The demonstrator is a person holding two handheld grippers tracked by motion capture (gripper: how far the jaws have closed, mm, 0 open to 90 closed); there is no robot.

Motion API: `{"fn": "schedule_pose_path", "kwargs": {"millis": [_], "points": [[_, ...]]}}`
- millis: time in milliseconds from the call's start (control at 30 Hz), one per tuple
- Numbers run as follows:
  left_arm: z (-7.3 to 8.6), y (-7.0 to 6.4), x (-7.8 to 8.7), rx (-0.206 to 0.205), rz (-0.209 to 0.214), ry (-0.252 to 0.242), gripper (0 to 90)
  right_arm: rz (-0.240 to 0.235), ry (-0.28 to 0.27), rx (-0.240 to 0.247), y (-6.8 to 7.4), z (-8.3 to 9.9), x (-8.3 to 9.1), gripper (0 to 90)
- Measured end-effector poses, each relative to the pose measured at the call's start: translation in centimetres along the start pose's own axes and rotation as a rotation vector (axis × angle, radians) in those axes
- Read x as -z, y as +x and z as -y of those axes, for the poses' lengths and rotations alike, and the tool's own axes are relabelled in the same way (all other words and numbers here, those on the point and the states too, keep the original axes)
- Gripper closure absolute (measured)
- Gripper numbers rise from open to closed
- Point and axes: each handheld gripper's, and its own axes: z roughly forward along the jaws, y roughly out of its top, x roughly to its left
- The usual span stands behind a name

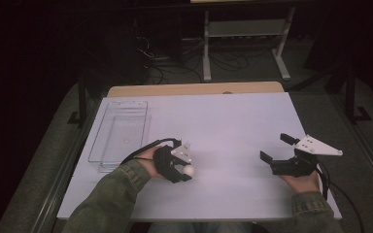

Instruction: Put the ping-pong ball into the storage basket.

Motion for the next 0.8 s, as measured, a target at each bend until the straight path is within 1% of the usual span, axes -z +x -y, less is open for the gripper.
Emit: {"fn": "schedule_pose_path", "kwargs": {"millis": [233, 400, 500, 567, 700, 800], "points": [[-0.3, -0.1, 2.0, -0.005, -0.029, 0.010, 50.7, -0.003, 0.000, 0.000, 0.1, 0.0, 0.0, 0.0], [-0.6, -0.1, 2.8, -0.003, -0.036, 0.018, 50.6, -0.007, 0.006, 0.001, 0.1, 0.0, -0.1, 0.0], [-0.9, -0.1, 3.3, -0.013, -0.043, 0.027, 50.7, -0.010, 0.004, 0.002, 0.2, 0.0, 0.0, 0.0], [-1.1, -0.1, 3.8, -0.014, -0.048, 0.025, 50.7, -0.012, 0.003, 0.003, 0.2, 0.0, 0.0, 0.0], [-1.6, -0.1, 5.0, -0.025, -0.066, 0.040, 50.7, -0.011, 0.005, 0.006, 0.2, 0.0, 0.0, 0.0], [-1.7, 0.0, 5.5, -0.018, -0.072, 0.040, 50.7, -0.012, 0.003, 0.009, 0.2, -0.1, 0.0, 0.0]]}}
